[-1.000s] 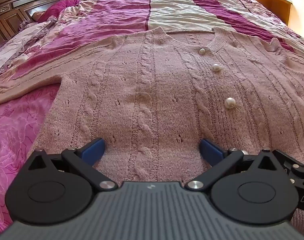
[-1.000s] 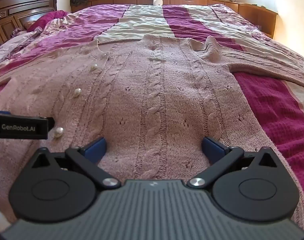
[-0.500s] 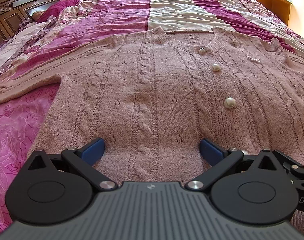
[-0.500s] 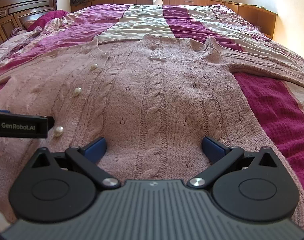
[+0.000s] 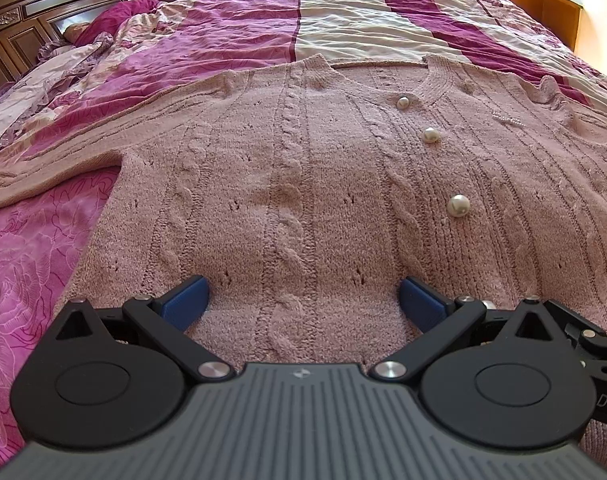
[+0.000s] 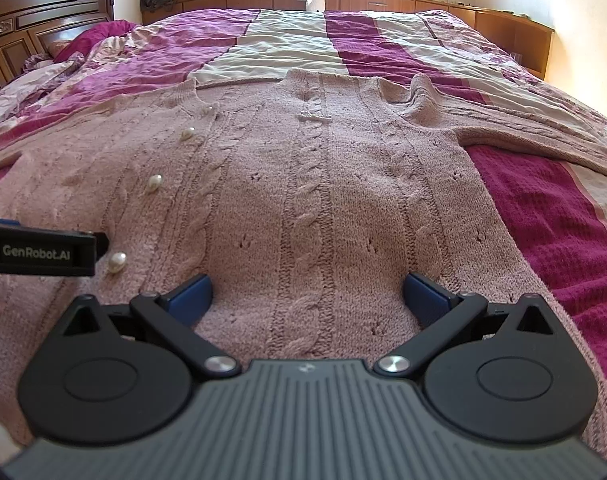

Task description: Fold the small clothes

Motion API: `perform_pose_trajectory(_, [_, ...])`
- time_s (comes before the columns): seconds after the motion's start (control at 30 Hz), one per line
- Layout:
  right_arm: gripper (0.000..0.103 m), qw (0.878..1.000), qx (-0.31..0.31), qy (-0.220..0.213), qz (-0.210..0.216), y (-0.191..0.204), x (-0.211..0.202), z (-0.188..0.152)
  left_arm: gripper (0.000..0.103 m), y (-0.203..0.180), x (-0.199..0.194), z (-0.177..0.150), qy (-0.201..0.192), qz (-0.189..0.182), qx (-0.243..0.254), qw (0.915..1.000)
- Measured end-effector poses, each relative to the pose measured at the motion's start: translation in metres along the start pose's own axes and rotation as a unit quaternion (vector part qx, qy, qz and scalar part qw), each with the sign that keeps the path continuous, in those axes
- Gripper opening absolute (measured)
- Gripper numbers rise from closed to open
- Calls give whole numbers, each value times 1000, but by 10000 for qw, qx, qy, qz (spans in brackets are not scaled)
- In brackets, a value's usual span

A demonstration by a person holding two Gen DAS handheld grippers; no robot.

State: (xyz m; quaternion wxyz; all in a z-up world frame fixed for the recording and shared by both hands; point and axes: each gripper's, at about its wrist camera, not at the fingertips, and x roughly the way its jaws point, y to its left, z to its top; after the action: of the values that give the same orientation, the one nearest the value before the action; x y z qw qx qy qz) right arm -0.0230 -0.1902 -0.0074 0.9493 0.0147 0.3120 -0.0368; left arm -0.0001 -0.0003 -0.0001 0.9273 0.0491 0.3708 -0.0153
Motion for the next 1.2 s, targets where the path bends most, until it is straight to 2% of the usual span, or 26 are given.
perform_pose_trajectory(0.57, [103, 10000, -5, -2, -4, 0, 0, 0, 103, 0, 0, 0, 11, 1, 2, 10000])
perform_pose_trajectory(1.2, [103, 9999, 89, 41, 81, -3, 1, 4, 103, 0, 6, 17, 441, -30, 73, 9990])
